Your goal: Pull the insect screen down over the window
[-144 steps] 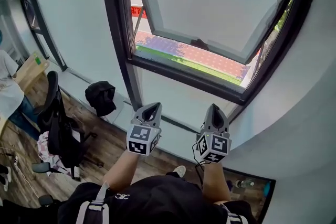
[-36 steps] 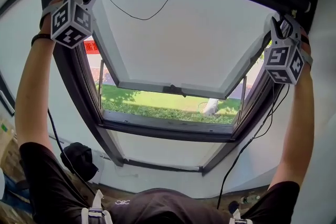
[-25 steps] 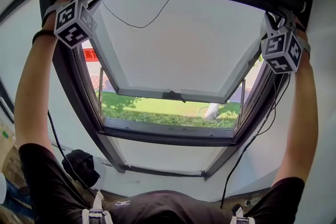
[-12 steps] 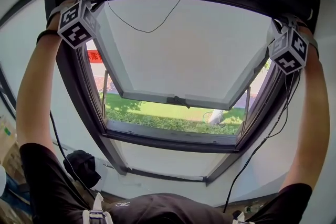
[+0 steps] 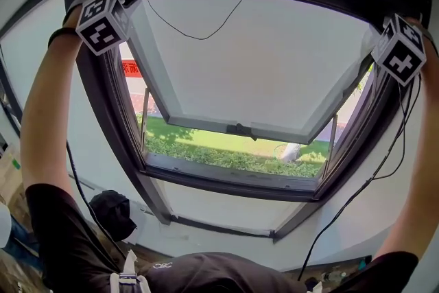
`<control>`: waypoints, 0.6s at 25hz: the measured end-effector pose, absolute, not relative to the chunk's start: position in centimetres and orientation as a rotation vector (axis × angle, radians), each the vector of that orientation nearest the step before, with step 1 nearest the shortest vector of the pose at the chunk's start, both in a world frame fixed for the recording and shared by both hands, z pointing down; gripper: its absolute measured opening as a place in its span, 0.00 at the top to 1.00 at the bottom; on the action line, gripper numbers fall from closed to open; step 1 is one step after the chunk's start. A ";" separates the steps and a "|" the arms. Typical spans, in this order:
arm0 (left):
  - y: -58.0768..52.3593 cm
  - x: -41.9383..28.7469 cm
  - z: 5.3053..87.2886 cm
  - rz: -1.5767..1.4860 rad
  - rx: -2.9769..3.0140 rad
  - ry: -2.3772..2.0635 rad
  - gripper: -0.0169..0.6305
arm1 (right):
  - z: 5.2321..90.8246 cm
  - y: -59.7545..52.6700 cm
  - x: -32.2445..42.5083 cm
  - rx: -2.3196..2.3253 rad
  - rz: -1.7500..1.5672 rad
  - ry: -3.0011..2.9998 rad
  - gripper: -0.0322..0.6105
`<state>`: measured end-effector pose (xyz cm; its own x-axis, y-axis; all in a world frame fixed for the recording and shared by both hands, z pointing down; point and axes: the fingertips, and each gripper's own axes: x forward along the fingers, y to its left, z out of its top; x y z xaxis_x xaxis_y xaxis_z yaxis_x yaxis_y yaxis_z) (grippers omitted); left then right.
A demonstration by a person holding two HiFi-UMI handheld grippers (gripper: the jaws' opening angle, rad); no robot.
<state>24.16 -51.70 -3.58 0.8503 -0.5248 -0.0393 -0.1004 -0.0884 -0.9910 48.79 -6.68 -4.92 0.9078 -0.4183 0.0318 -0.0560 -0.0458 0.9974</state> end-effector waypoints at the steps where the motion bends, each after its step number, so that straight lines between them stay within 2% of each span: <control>1: -51.6 24.2 -3.7 -0.375 -1.643 0.496 0.92 | -5.0 -6.7 48.7 1.586 -0.304 -0.356 0.92; 15: -51.3 24.0 0.4 -0.424 -1.628 0.457 0.93 | -0.8 -6.3 48.6 1.640 -0.194 -0.412 0.91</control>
<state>23.96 -51.32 0.36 0.8501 -0.5265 0.0080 -0.0472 -0.0913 -0.9947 48.62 -6.33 -0.80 0.9189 -0.3770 0.1161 -0.1511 -0.0645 0.9864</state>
